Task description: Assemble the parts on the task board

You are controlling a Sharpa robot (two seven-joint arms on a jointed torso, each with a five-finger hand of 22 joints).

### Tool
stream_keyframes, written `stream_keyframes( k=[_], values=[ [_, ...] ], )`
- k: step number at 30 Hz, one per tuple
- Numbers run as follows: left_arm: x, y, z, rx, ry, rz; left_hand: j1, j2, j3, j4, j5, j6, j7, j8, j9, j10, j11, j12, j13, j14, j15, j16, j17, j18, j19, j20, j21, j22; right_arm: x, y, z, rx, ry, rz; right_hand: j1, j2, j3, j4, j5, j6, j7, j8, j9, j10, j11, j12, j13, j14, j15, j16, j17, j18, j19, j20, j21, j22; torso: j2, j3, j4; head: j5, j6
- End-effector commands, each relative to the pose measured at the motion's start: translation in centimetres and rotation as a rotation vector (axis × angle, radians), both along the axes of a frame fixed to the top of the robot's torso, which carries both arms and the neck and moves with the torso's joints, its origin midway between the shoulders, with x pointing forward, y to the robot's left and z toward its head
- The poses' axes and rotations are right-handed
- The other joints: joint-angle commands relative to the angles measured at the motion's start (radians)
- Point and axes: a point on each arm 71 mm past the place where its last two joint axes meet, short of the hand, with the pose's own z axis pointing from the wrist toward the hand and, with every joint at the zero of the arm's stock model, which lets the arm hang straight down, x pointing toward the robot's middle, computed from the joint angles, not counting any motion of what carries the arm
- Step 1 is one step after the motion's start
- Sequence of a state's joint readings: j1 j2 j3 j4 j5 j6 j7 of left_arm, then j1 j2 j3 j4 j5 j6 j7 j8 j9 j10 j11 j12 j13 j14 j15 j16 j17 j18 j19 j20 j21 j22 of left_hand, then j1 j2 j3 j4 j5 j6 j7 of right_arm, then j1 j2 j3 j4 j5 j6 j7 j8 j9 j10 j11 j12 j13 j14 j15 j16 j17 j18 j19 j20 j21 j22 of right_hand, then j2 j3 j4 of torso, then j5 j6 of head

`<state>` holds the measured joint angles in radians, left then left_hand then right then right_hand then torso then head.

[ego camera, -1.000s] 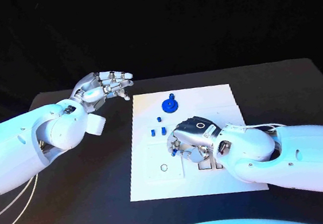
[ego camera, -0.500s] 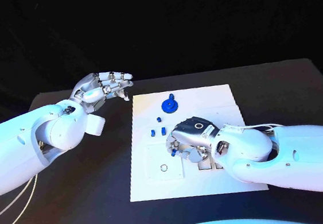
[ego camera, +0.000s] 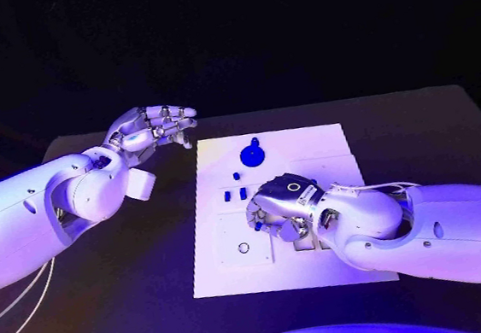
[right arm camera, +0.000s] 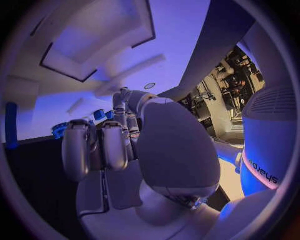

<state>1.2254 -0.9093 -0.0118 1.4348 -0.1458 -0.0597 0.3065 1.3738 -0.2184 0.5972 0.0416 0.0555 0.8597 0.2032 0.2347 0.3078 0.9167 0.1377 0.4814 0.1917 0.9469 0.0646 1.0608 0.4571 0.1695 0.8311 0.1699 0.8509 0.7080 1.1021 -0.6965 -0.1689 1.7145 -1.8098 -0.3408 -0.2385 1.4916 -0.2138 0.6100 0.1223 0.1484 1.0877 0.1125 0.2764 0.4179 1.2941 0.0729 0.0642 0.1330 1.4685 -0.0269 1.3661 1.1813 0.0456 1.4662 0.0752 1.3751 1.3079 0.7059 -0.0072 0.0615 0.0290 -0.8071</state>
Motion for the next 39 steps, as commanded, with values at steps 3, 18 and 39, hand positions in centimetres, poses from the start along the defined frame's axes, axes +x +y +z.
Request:
stream_keyframes(
  k=[3,18,39],
  values=[
    [-0.1,-0.2,0.1,-0.01,0.003,-0.015,0.005,0.007,-0.007,0.0,-0.001,-0.006,-0.002,0.003,-0.001,-0.005,0.001,0.003,-0.002,-0.004,0.006,-0.004,-0.001,0.014,0.007,-0.001,-0.005,-0.001,-0.2,0.0,-0.5,-0.044,0.021,0.015,-0.055,-0.011,-0.009,0.0,0.001,-0.017,0.01,-0.009,0.003,0.006,-0.02,-0.004,-0.007,0.03,0.0,-0.004,-0.008,-0.001,0.038,-0.004,-0.016,0.155,-0.001,0.0,-0.0004,0.001,-0.001],
    [-0.1,-0.1,0.1,-0.008,0.006,-0.015,0.007,0.009,-0.007,0.0,-0.001,-0.006,-0.002,0.004,-0.001,-0.006,0.001,0.003,-0.002,-0.004,0.006,-0.005,-0.002,0.014,0.007,-0.001,-0.006,-0.002,0.1,-0.6,-0.1,0.027,-0.011,-0.023,-0.099,-0.052,-0.133,0.015,-0.009,-0.162,0.026,-0.119,-0.032,-0.251,0.03,0.017,-0.066,-0.004,0.041,-0.06,-0.118,0.037,-0.026,0.034,-0.227,0.05,-0.001,0.0007,-0.0006,-0.001,0.004],
    [-0.1,0.0,0.0,-0.007,0.01,-0.02,0.009,0.01,-0.008,0.0,-0.001,-0.005,-0.002,0.004,-0.001,-0.007,0.001,0.003,-0.002,-0.005,0.006,-0.006,-0.002,0.014,0.008,-0.001,-0.008,-0.003,2.2,-7.5,5.0,0.038,0.013,-0.169,-0.06,-0.034,-0.184,0.04,0.003,-0.135,0.029,-0.125,-0.038,-0.231,0.019,0.095,-0.061,0.011,0.034,-0.034,-0.091,0.022,0.011,0.029,-0.148,0.089,-0.003,-0.0009,-0.0013,-0.034,0.027]
  ],
)
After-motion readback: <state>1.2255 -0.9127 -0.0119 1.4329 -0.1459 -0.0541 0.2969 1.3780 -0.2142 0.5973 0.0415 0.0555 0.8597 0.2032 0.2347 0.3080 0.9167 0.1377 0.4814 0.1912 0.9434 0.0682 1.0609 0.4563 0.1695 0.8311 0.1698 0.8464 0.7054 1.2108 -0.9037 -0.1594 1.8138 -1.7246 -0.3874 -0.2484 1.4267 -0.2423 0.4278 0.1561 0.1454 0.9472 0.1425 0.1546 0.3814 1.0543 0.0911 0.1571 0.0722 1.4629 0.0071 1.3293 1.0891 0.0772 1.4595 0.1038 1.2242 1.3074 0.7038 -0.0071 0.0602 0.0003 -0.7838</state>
